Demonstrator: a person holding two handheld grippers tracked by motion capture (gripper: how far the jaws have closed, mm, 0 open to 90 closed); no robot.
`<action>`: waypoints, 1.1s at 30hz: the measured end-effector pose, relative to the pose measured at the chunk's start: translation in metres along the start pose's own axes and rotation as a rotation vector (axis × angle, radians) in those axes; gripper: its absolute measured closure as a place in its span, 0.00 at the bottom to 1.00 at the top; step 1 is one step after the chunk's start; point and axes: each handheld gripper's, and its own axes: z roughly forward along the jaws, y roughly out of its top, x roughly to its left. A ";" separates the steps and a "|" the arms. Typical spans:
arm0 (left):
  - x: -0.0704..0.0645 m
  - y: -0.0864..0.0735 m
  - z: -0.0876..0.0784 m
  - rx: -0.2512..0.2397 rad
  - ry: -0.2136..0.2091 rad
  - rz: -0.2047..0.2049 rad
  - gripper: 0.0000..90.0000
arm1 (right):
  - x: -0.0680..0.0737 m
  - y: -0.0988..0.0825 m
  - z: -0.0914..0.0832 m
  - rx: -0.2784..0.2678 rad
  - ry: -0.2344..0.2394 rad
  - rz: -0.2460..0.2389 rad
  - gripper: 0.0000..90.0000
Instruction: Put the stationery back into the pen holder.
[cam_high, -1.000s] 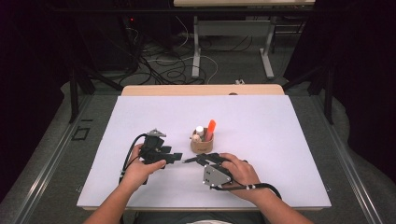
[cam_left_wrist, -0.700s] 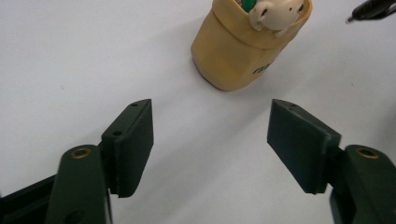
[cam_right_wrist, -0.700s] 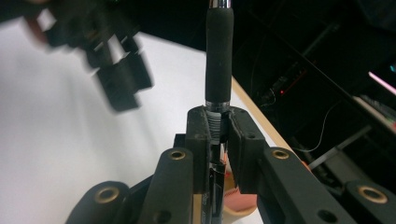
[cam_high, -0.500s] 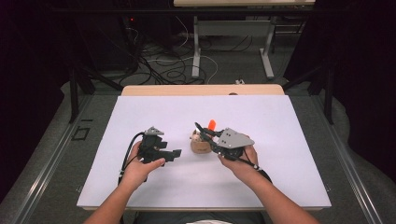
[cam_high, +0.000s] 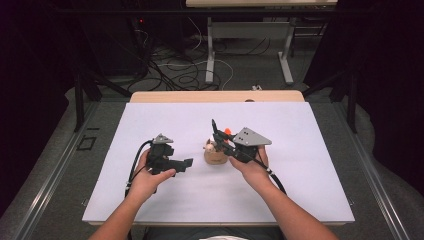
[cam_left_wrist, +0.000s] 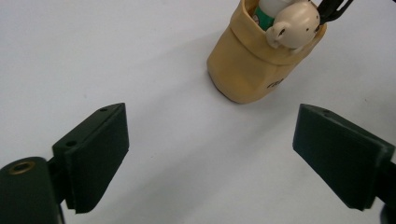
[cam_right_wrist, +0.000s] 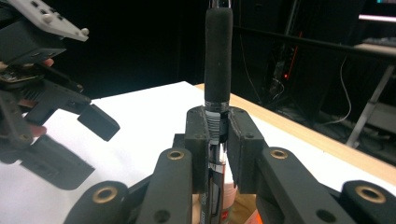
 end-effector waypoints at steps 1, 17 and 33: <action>0.001 0.000 0.000 0.004 0.006 0.008 0.07 | -0.001 -0.001 0.001 0.000 -0.005 0.006 0.88; 0.003 -0.002 0.002 -0.008 0.040 -0.006 0.00 | -0.003 -0.017 0.007 0.056 -0.048 0.103 0.88; 0.005 -0.003 -0.001 -0.018 0.029 0.007 0.00 | -0.005 -0.011 -0.002 0.103 -0.081 0.123 0.57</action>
